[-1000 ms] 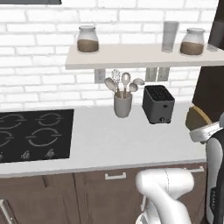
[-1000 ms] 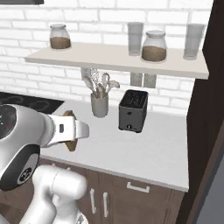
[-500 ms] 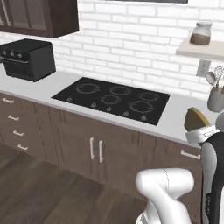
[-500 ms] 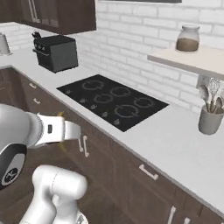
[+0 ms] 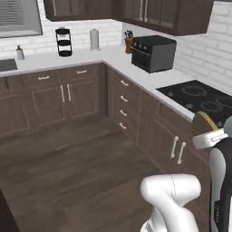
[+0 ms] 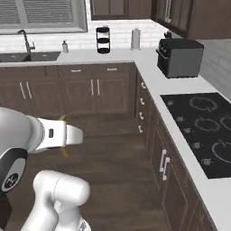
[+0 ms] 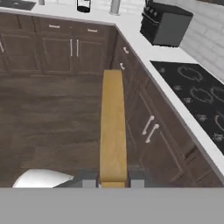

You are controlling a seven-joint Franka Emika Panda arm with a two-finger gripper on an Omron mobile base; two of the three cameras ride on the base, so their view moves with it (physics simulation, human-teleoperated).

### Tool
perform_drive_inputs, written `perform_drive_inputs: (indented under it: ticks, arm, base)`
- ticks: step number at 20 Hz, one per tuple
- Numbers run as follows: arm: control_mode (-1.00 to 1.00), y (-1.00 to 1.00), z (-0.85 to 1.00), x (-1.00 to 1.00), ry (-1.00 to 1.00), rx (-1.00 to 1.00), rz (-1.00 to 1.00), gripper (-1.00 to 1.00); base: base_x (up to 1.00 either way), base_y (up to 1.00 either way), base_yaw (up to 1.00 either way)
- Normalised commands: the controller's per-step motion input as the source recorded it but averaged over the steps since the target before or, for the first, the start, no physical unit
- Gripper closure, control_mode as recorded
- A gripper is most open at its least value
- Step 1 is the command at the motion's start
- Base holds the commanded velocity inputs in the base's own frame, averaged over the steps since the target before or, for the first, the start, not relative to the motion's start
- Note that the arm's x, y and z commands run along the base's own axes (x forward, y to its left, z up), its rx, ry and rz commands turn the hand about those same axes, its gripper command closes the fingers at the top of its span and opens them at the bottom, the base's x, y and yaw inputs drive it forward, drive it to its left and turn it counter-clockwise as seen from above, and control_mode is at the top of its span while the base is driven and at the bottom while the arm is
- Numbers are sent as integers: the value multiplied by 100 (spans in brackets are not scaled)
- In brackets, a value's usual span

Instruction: Start the toaster. Once the lever pops up, take the bread to the plate on the dining counter.

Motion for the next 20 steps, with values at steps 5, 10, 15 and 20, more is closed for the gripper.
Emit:
perform_drive_inputs:
  ticks: [5, 10, 15, 20]
  arm:
    - [100, 0, 0, 0, 0, 0, 0, 100]
    - [100, 0, 0, 0, 0, 0, 0, 100]
    - [100, 0, 0, 0, 0, 0, 0, 100]
    - [100, 0, 0, 0, 0, 0, 0, 100]
  base:
    - [-24, 0, 100]
    - [-23, 0, 100]
    - [-4, 0, 98]
    - [-25, 28, 91]
